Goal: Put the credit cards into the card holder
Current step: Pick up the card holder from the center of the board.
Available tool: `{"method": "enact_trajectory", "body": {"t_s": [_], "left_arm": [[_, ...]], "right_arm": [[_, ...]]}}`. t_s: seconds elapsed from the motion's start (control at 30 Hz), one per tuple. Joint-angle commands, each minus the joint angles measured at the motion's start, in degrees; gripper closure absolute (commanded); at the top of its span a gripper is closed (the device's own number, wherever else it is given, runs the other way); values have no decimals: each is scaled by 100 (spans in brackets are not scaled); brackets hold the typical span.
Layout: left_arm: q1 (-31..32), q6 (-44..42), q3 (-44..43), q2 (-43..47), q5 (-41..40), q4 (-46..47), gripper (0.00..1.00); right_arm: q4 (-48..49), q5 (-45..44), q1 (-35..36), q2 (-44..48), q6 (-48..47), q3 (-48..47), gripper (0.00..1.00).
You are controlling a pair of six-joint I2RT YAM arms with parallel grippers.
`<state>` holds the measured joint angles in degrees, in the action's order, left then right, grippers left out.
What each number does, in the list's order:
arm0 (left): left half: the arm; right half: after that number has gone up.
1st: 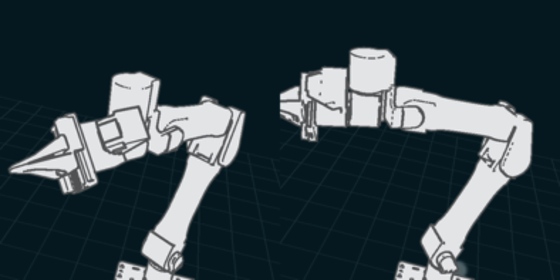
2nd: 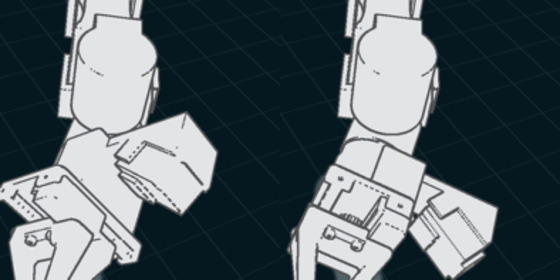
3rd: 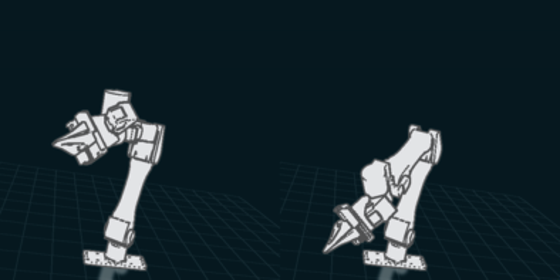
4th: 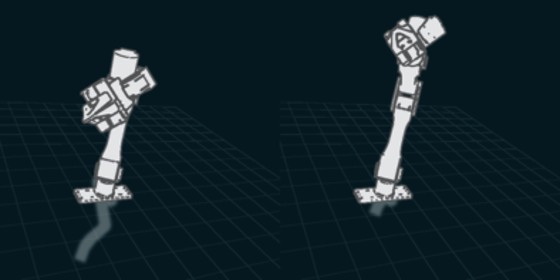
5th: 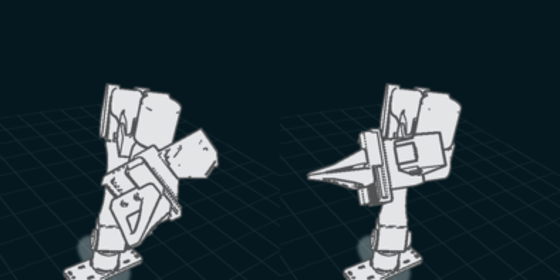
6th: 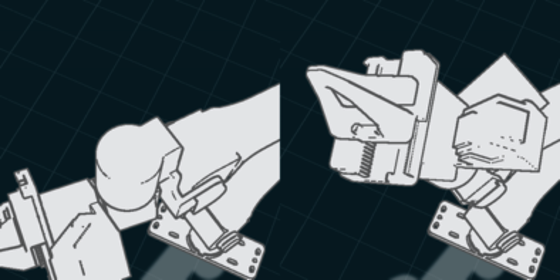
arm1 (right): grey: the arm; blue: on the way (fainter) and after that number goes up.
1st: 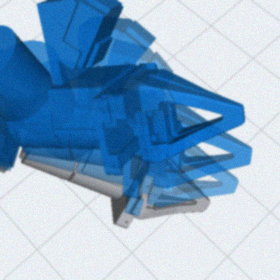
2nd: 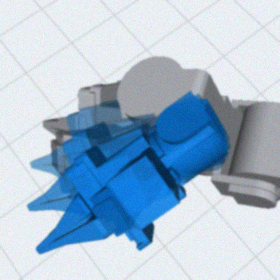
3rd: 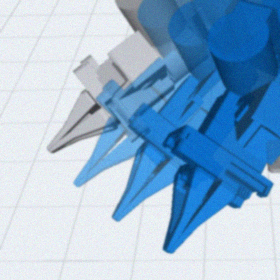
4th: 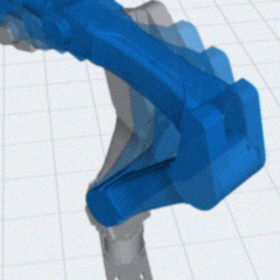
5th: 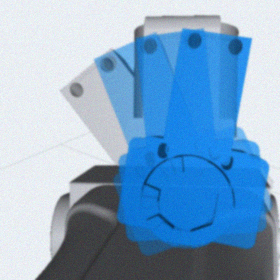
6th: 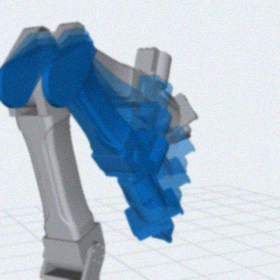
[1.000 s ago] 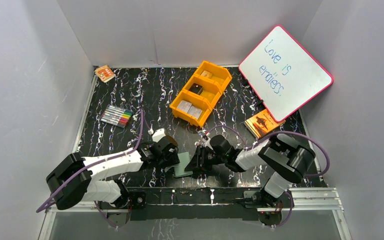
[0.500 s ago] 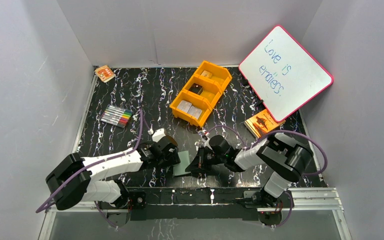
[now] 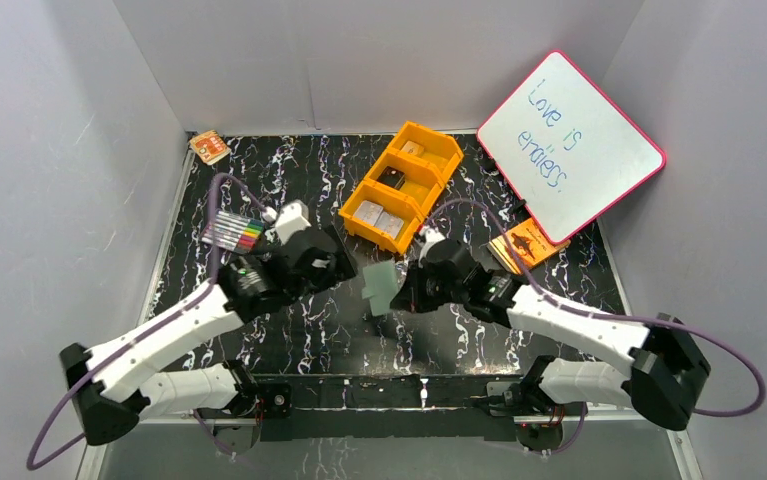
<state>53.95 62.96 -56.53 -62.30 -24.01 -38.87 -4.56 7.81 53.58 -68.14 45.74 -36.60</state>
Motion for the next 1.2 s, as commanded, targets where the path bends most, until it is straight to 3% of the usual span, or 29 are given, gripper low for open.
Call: {"method": "enact_trajectory", "body": {"t_s": [0.0,0.07,0.17,0.3,0.33,0.43,0.53,0.7,0.8,1.17], "left_arm": [[-34,-307,-972,590,-1065,-422,18],[-34,-549,-1318,656,-1191,-184,12],[-34,-743,-1889,563,-1337,-7,11],[-34,-902,-2443,421,-1551,305,11],[-34,-985,-2504,436,-1633,468,11],[-34,-1269,-2560,505,-1809,1236,11],[-34,-1453,-2634,486,-1591,1827,10],[-34,-1370,-2493,398,-770,2460,9],[-34,-1367,-2254,349,-313,2975,9],[-34,-1227,-2437,-412,529,3413,8]], "right_arm": [[-1699,-1609,-9,553,-1822,-1305,100],[-2037,-2262,15,583,-2474,-1824,100],[-2232,-3204,78,541,-3515,-2513,100],[-1600,-4618,398,558,-5032,-2944,100],[-1233,-4931,485,590,-5512,-2935,100],[1247,-5688,760,721,-7589,-2337,100],[3471,-5734,869,696,-9722,-1730,100],[5514,-5394,953,445,-11883,-1280,100],[6054,-5163,1005,345,-12638,-1093,100],[6326,-5125,1189,344,-13229,-935,100]]}}
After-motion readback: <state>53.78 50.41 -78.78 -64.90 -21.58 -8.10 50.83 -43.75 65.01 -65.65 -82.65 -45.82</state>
